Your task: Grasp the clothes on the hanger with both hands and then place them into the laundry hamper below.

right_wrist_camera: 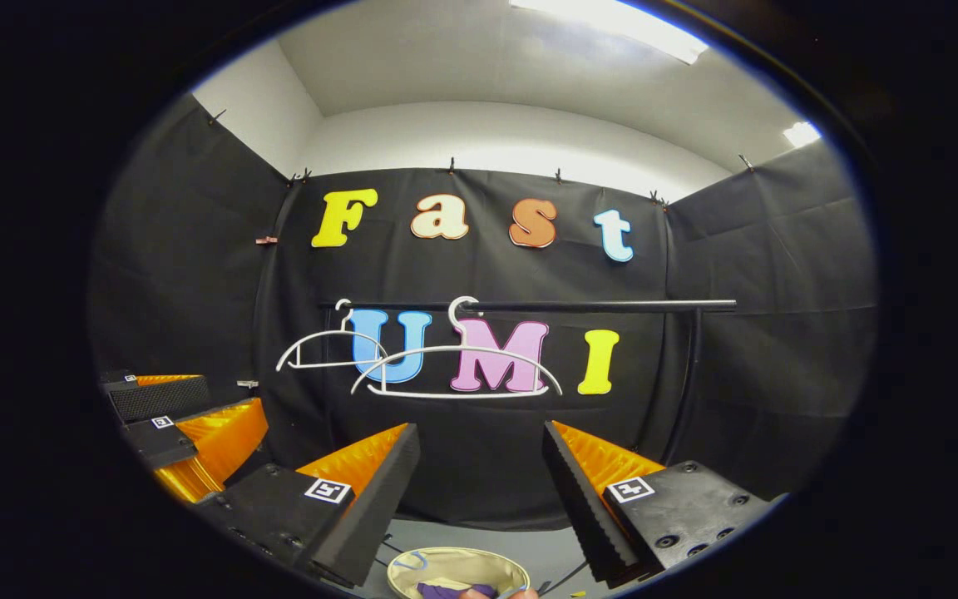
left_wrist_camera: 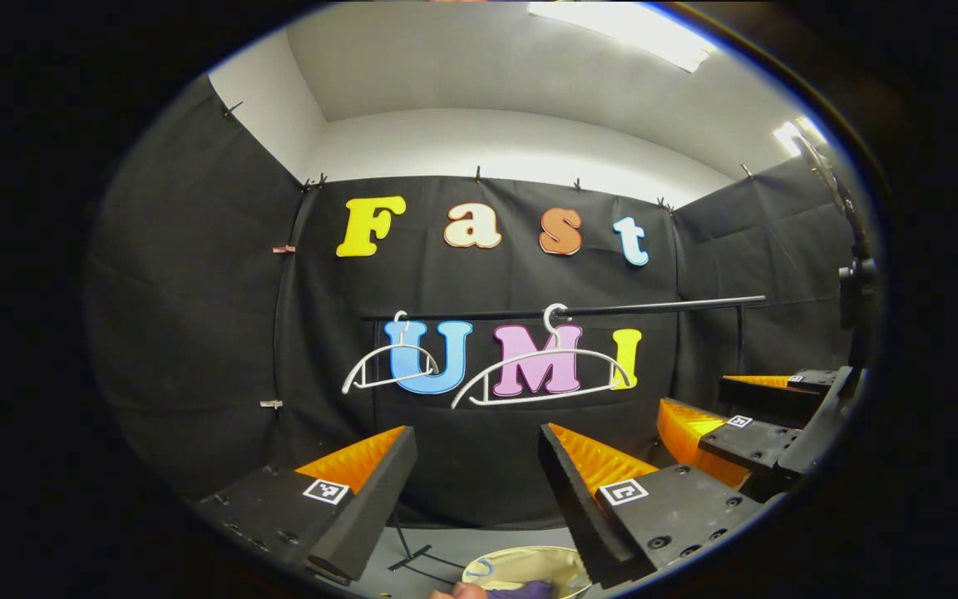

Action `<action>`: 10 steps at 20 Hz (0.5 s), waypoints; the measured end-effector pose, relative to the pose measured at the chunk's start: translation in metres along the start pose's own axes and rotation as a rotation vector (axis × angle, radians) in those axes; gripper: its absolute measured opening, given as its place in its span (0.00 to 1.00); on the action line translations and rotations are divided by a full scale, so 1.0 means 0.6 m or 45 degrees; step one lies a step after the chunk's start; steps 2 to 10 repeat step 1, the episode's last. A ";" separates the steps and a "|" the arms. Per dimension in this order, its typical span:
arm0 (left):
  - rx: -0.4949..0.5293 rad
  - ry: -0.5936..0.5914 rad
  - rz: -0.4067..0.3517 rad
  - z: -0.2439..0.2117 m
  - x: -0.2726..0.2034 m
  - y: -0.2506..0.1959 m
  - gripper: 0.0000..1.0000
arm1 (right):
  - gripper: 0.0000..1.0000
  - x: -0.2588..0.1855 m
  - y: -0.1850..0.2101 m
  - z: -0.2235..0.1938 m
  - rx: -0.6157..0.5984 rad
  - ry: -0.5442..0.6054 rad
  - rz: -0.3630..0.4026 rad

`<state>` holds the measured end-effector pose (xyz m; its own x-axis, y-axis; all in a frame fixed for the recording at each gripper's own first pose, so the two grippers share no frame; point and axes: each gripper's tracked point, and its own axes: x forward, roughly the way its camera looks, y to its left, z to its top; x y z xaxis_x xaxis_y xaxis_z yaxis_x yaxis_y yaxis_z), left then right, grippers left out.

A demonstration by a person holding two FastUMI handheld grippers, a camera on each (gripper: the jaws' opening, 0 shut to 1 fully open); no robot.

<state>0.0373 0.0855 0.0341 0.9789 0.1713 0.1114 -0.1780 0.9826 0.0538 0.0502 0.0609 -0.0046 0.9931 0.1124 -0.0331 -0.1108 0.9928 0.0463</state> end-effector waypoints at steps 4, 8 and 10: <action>0.001 0.001 -0.002 0.001 0.001 0.000 0.94 | 0.96 0.000 -0.002 -0.001 -0.001 0.001 -0.001; 0.001 0.001 -0.002 0.001 0.001 0.000 0.94 | 0.96 0.000 -0.002 -0.001 -0.001 0.001 -0.001; 0.001 0.001 -0.002 0.001 0.001 0.000 0.94 | 0.96 0.000 -0.002 -0.001 -0.001 0.001 -0.001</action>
